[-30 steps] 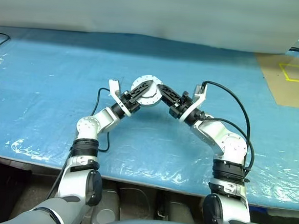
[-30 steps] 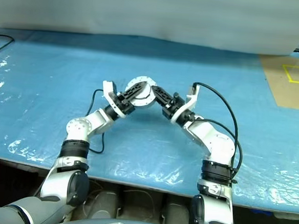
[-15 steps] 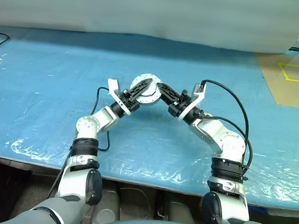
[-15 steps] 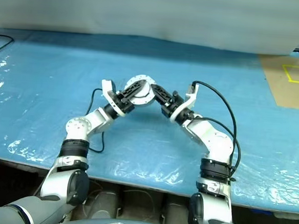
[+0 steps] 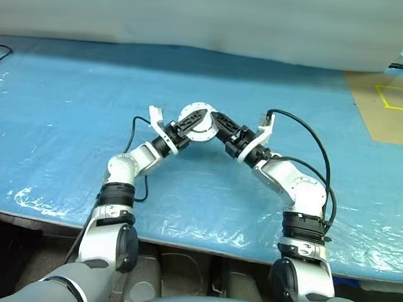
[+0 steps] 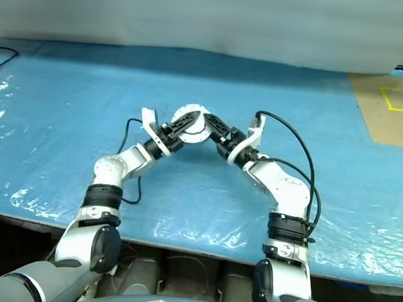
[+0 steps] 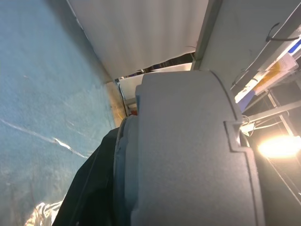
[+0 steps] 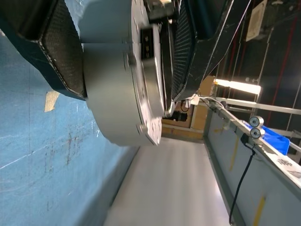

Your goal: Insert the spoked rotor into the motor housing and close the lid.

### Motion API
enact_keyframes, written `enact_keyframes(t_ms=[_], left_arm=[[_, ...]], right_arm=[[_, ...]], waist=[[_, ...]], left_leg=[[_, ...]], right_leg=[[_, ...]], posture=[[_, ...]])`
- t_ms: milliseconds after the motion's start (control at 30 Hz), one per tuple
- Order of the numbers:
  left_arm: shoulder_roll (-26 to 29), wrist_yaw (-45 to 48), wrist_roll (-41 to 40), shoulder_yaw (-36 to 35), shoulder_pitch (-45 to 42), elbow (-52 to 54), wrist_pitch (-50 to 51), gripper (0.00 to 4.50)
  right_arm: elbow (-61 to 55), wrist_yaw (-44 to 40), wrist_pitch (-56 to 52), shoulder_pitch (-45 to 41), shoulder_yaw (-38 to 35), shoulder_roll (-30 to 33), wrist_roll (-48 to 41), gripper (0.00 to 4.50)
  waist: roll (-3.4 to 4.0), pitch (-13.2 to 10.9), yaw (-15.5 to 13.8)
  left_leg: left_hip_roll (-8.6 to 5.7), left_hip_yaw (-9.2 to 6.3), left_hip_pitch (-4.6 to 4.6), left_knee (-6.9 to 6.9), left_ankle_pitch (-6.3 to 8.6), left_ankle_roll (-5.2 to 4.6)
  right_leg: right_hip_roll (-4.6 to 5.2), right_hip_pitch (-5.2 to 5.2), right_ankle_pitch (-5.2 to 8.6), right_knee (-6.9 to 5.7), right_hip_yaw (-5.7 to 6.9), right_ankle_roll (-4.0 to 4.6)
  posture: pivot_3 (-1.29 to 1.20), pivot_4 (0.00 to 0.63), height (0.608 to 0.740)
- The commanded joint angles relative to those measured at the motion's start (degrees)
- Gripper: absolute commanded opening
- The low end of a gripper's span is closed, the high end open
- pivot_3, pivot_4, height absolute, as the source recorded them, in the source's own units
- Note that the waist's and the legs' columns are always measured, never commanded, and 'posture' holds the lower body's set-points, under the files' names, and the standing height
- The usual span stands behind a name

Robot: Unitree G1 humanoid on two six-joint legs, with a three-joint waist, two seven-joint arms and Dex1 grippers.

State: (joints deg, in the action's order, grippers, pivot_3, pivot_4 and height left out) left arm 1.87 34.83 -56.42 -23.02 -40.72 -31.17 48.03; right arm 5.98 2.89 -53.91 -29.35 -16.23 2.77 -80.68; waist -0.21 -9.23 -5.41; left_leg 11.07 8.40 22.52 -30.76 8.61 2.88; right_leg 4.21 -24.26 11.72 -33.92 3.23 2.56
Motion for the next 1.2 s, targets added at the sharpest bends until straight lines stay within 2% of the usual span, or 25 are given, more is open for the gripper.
enact_keyframes(t_ms=[33, 233, 367, 567, 767, 933, 967, 1000, 1200], left_arm=[[1.9, 1.5, -0.6, -3.5, -3.5, 0.0, -5.5, 2.50], [7.4, -0.8, 8.5, -5.9, -8.4, -10.6, -24.4, 2.50], [10.5, -1.4, 13.4, -6.1, -10.0, -17.8, -32.4, 2.50], [11.6, 0.1, 17.6, -5.8, -12.1, -27.8, -36.3, 2.50], [12.5, -2.6, 21.4, -6.3, -14.5, -34.9, -40.6, 2.50], [13.5, -4.7, 24.4, -5.8, -13.5, -37.3, -41.3, 3.91], [13.6, -5.0, 24.7, -5.8, -13.5, -37.5, -41.0, 4.32], [13.8, -5.2, 25.3, -5.7, -13.5, -37.6, -41.4, 4.46], [17.3, -6.4, 26.1, -6.9, -12.5, -34.8, -44.3, 4.46]], right_arm=[[-2.0, -0.4, 0.3, -0.7, 0.1, 0.6, 1.1, 2.82], [-2.9, -1.8, 3.8, 1.3, 3.3, 3.2, 12.8, 2.82], [-4.3, -4.9, 4.1, 2.2, 5.7, 5.0, 18.2, 2.82], [-4.1, -7.4, 3.7, 1.9, 6.7, 4.5, 22.1, 2.82], [-4.5, -7.9, 3.1, 2.2, 7.1, 3.8, 25.2, 2.82], [-4.4, -7.4, 2.8, 3.3, 6.9, 3.5, 27.5, 2.87], [-4.3, -7.3, 2.7, 3.4, 6.8, 3.3, 27.7, 2.87], [-4.3, -7.3, 2.7, 3.4, 6.7, 3.2, 28.0, 2.87], [-4.7, -9.8, 2.3, 4.3, 8.8, 3.8, 31.4, 2.87]], waist=[[0.00, 0.0, -0.1], [0.00, 0.0, -0.1], [-0.01, 0.0, -0.3], [-0.05, 0.0, -0.6], [-0.12, -0.1, -0.6], [-0.12, -0.1, -0.3], [-0.12, -0.1, -0.3], [-0.13, -0.1, -0.3], [-0.12, -0.1, -0.2]], left_leg=[[0.00, 0.00, 0.00, 0.00, 0.00, 0.00], [-0.01, -0.01, 0.03, -0.02, 0.00, 0.00], [-0.03, -0.03, 0.09, -0.02, 0.00, 0.01], [-0.02, -0.07, 0.12, -0.05, 0.00, 0.01], [0.01, -0.09, 0.15, -0.21, 0.00, 0.01], [0.03, -0.08, 0.11, -0.20, 0.00, 0.01], [0.04, -0.08, 0.12, -0.20, 0.00, 0.00], [0.04, -0.08, 0.12, -0.21, 0.00, 0.01], [0.08, -0.07, 0.04, -0.26, 0.00, 0.00]], right_leg=[[0.00, 0.00, 0.00, 0.00, 0.00, 0.00], [0.00, 0.00, -0.03, 0.01, 0.00, -0.04], [0.00, 0.00, -0.04, 0.05, 0.01, -0.05], [0.01, 0.00, -0.04, 0.05, 0.04, -0.06], [0.03, 0.00, -0.09, 0.00, 0.05, 0.01], [0.03, 0.00, -0.10, -0.03, 0.05, 0.04], [0.02, 0.00, -0.10, -0.03, 0.05, 0.04], [0.02, 0.00, -0.10, -0.03, 0.05, 0.04], [0.02, 0.01, -0.13, -0.11, 0.04, 0.15]], posture=[[0.00, 0.150, 0.740], [0.00, 0.150, 0.740], [0.00, 0.150, 0.740], [0.00, 0.150, 0.740], [0.00, 0.150, 0.740], [0.00, 0.150, 0.740], [0.00, 0.150, 0.740], [0.00, 0.150, 0.740], [0.00, 0.150, 0.740]])
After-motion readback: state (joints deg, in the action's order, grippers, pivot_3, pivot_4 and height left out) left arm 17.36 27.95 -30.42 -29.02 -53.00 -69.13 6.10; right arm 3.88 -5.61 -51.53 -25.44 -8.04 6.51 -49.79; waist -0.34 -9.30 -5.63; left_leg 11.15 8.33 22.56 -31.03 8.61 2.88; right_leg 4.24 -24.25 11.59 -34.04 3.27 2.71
